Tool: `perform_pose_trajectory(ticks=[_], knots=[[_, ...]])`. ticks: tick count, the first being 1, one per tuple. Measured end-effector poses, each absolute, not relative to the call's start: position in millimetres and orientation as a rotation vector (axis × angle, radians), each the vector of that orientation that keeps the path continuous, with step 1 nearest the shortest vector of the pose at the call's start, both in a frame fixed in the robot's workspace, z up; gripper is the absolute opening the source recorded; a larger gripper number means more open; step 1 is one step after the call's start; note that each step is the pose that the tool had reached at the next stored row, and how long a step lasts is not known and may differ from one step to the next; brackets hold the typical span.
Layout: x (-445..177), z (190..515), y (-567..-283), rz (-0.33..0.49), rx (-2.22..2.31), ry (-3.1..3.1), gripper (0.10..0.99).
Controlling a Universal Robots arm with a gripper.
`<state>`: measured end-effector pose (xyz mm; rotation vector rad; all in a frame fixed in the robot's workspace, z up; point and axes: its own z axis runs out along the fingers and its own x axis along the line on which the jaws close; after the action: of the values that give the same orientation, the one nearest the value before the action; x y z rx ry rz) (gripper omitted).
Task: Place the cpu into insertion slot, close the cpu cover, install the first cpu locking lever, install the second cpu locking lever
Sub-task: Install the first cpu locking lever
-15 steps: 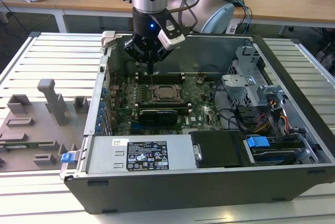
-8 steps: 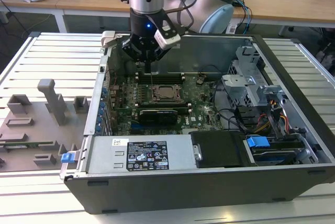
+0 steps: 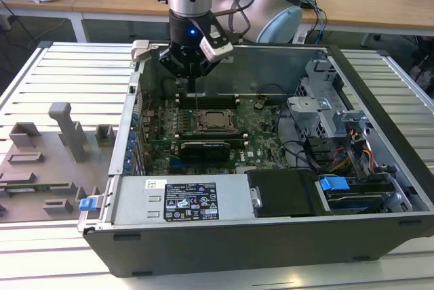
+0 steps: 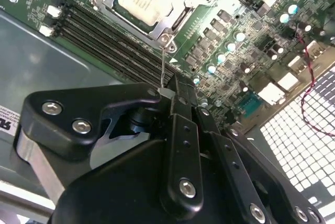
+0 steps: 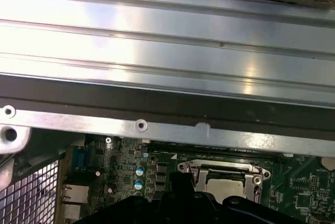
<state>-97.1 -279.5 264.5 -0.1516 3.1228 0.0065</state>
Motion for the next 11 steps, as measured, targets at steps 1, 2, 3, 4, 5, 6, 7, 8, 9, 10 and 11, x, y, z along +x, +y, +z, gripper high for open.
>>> perform_pose_trajectory(ticks=[1, 2, 3, 4, 5, 6, 7, 8, 9, 10, 11], knots=[[-93.9, 264.1, -279.4, 0.007, -0.151, 3.123, 0.106], [-92.0, 264.0, -279.4, 0.007, -0.151, 3.123, 0.106], [-90.1, 263.8, -279.4, 0.007, -0.151, 3.123, 0.106], [-87.1, 263.5, -279.4, 0.007, -0.151, 3.123, 0.106], [-83.8, 263.0, -279.4, 0.007, -0.152, 3.123, 0.106], [-81.8, 262.8, -279.4, 0.007, -0.151, 3.123, 0.106], [-78.1, 262.3, -279.4, 0.007, -0.151, 3.124, 0.106], [-75.9, 262.1, -279.4, 0.007, -0.151, 3.124, 0.106], [-74.1, 261.9, -279.4, 0.007, -0.152, 3.124, 0.106], [-72.5, 261.6, -279.4, 0.007, -0.152, 3.124, 0.106], [-71.6, 261.4, -279.4, 0.008, -0.152, 3.124, 0.106]])
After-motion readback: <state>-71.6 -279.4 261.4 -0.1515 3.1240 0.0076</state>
